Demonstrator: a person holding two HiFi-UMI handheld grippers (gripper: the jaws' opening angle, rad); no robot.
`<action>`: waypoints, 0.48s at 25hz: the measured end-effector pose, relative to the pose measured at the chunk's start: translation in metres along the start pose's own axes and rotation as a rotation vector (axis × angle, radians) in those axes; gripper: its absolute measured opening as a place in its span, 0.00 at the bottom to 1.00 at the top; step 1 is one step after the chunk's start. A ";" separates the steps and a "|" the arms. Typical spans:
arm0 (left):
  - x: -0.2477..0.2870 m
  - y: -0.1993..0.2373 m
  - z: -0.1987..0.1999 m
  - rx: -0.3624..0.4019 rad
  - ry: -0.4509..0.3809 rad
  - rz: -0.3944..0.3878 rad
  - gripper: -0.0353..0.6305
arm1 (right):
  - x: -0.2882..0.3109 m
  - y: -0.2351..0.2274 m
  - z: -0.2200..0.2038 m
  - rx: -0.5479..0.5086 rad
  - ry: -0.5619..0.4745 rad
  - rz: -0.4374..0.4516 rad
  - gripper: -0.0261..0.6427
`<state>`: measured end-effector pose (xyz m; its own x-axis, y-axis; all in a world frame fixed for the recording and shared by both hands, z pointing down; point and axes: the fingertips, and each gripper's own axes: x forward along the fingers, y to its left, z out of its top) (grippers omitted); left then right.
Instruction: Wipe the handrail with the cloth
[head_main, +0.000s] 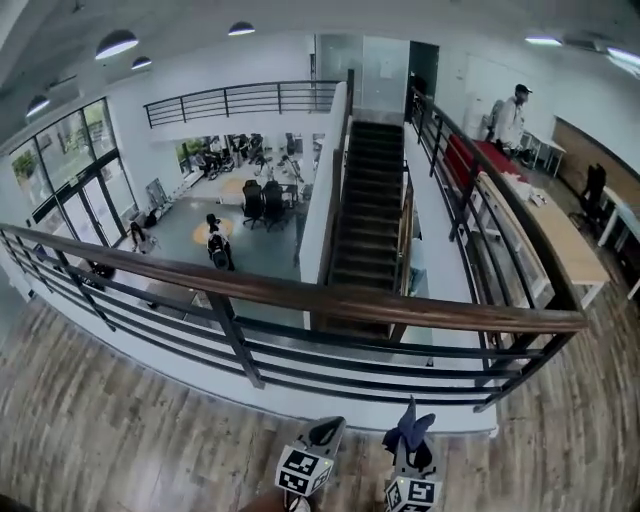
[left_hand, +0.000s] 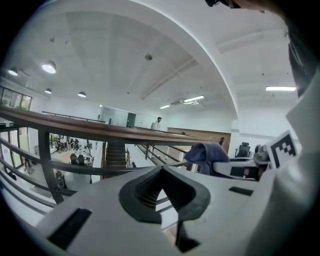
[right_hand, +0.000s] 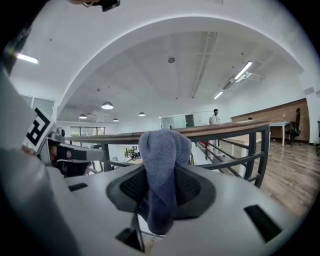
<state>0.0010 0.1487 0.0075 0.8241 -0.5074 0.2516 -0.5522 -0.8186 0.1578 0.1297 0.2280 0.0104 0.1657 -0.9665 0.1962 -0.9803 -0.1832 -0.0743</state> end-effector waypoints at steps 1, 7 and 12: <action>-0.010 -0.001 0.009 0.006 -0.014 0.000 0.05 | -0.005 0.008 0.009 -0.011 -0.016 0.002 0.24; -0.059 -0.030 0.040 0.063 -0.079 -0.026 0.05 | -0.056 0.029 0.036 -0.141 -0.048 0.026 0.24; -0.087 -0.055 0.037 0.040 -0.119 0.048 0.05 | -0.105 0.011 0.033 -0.190 -0.062 0.039 0.24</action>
<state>-0.0352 0.2279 -0.0588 0.8075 -0.5725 0.1423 -0.5877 -0.8016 0.1099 0.1048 0.3212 -0.0437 0.1275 -0.9825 0.1360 -0.9878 -0.1135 0.1063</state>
